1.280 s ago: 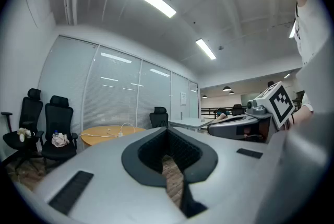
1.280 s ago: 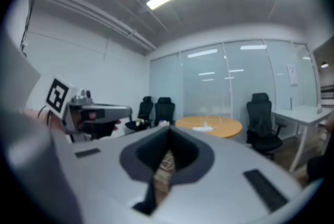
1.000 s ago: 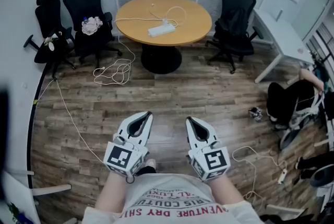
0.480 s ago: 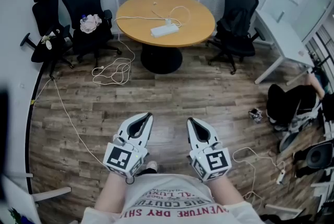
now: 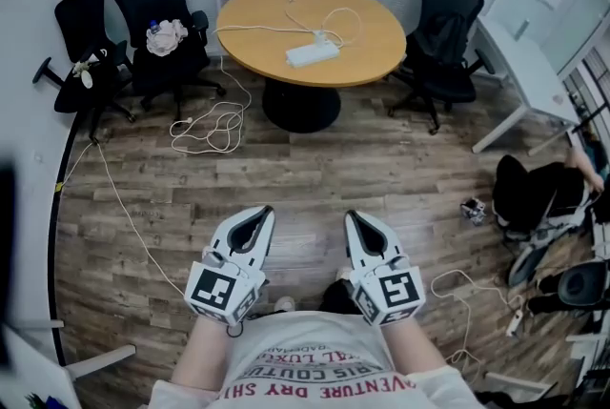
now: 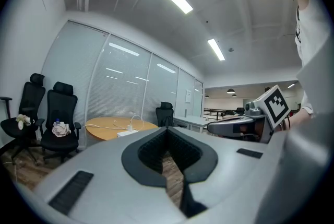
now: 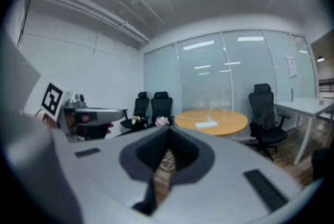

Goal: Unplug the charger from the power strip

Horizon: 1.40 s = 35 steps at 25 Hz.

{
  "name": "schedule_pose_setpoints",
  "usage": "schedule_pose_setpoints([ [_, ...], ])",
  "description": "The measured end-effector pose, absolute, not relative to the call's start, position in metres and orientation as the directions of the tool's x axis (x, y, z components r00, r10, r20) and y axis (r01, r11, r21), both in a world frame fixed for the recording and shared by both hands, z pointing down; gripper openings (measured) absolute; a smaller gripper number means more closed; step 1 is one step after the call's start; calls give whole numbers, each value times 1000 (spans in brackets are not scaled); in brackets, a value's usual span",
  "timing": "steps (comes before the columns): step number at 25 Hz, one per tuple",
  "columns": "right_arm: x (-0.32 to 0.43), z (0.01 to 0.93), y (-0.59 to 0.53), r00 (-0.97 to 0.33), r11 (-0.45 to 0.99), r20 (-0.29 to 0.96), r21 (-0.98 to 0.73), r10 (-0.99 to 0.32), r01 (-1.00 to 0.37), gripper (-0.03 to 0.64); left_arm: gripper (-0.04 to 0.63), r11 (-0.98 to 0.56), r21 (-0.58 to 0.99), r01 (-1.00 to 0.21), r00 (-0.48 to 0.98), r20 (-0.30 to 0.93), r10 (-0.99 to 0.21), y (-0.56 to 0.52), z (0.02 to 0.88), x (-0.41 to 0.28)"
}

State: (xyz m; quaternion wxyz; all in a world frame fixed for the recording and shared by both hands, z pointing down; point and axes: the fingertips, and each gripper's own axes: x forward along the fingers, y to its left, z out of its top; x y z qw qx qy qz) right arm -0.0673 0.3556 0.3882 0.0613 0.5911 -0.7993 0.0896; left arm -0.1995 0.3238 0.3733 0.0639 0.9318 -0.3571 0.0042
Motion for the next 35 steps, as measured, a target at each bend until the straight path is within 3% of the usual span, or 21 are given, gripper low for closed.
schedule_pose_setpoints([
  [9, -35, 399, 269, -394, 391, 202, -56, -897, -919, 28, 34, -648, 102, -755, 655, 74, -752, 254, 385, -174],
  [19, 77, 395, 145, -506, 507, 203, -51, -839, -861, 28, 34, -539, 89, -837, 545, 70, -835, 149, 375, -68],
  [28, 164, 404, 59, -510, 513, 240, -53, -826, -857, 28, 34, -515, 92, -852, 523, 99, -847, 68, 382, 15],
  [35, 181, 421, -2, -482, 486, 270, -59, -833, -872, 28, 34, -525, 90, -846, 533, 110, -839, 0, 390, 28],
])
